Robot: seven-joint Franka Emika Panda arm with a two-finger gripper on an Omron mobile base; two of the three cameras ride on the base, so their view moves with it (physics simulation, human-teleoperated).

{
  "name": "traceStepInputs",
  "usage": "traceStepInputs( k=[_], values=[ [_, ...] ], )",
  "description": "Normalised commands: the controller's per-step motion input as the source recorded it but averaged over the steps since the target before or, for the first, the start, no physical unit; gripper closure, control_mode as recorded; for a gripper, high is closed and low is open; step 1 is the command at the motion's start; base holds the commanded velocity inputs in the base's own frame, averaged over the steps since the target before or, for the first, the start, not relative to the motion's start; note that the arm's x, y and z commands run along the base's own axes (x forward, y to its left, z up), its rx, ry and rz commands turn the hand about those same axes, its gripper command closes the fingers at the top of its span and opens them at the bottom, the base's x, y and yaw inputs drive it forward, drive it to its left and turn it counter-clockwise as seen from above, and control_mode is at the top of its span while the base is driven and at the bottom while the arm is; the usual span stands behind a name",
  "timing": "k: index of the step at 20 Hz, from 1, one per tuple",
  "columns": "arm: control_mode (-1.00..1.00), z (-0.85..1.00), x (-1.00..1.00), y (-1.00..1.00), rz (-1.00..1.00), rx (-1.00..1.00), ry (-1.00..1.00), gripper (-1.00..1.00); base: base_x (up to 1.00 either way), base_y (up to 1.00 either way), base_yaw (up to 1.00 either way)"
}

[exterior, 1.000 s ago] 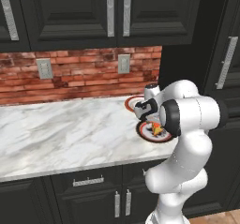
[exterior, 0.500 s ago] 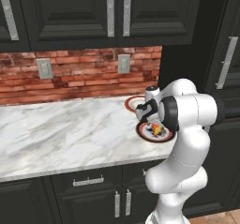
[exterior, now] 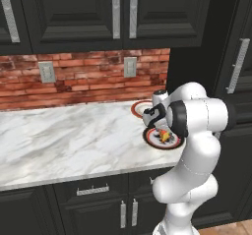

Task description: Pick the cheese from the counter and place it in the microwave.

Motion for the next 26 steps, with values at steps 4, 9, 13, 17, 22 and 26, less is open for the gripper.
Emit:
traceStepInputs(
  k=[4,9,13,17,22,26],
  values=[
    [-1.00,-0.03,-0.29,0.00,0.00,0.00,0.00,1.00,0.00,0.00,0.00],
    [-1.00,0.21,-0.56,0.00,0.00,0.00,-0.05,1.00,0.00,0.00,0.00],
    [-1.00,0.54,-0.61,0.04,0.00,0.00,-0.03,1.00,0.00,0.00,0.00],
    [-1.00,0.94,-0.50,0.07,0.00,0.00,0.01,1.00,0.00,0.00,0.00],
    [-1.00,1.00,-0.70,0.20,0.00,0.00,0.12,1.00,0.00,0.00,0.00],
    [-1.00,0.97,-0.91,0.42,0.00,0.00,0.11,1.00,0.00,0.00,0.00]
  ],
)
